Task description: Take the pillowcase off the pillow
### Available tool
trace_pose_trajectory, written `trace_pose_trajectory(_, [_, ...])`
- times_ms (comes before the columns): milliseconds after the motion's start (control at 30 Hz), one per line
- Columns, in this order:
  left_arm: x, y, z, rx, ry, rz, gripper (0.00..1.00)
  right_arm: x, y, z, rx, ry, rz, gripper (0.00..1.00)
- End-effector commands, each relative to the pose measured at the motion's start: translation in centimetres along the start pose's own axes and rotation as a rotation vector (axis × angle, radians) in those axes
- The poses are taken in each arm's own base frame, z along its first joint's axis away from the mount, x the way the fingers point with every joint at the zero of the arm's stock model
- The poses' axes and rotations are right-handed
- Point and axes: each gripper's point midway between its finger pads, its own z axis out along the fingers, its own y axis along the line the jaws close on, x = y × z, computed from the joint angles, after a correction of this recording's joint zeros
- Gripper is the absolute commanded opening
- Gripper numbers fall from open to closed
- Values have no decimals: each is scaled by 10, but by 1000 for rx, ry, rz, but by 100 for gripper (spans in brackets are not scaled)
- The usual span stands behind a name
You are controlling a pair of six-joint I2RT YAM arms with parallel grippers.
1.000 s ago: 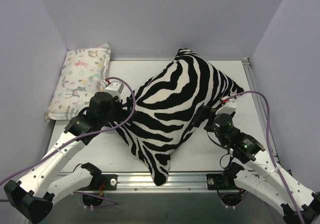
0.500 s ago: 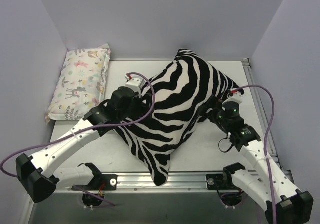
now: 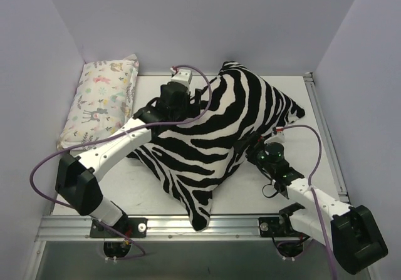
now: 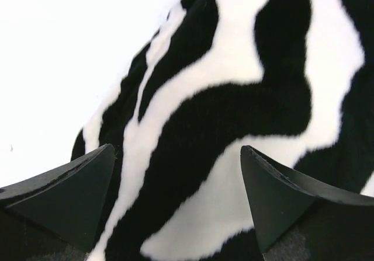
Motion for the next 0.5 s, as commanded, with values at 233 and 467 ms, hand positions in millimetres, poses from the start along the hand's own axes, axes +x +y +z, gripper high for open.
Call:
trace_pose_trajectory(233, [19,11,87,1,102,8,97,-22,39,28,-163,-177,30,95])
trace_pose_trajectory(467, [77,20,107,-34,237,8,93,-34,77,27,-230,-160,-30,13])
